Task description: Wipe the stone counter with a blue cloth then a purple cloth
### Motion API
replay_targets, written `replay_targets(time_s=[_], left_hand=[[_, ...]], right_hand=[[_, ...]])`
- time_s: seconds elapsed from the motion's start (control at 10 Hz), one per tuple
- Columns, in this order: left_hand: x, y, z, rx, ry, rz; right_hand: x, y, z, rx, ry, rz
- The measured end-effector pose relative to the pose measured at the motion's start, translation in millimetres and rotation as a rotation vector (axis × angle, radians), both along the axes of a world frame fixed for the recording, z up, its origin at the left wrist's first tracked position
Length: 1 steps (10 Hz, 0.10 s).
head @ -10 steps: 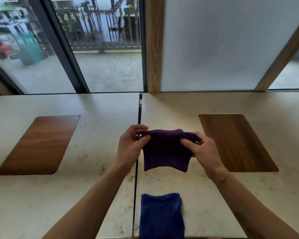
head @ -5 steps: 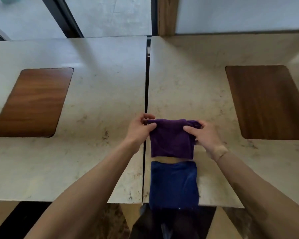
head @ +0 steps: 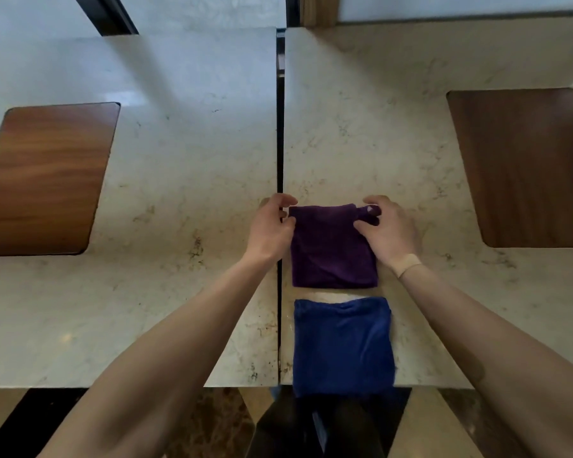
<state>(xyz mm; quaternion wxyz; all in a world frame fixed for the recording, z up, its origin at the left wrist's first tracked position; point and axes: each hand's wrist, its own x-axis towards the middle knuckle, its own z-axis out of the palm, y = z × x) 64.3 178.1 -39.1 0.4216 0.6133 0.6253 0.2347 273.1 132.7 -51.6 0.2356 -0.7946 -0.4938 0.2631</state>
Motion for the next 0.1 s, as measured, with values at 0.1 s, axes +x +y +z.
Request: replay_targets(time_s=[0.1], left_hand=[[-6.0,-3.1,3.6,0.037,0.019,0.034]], right_hand=[[0.7,-2.9,1.5,0.044,0.041,-0.053]])
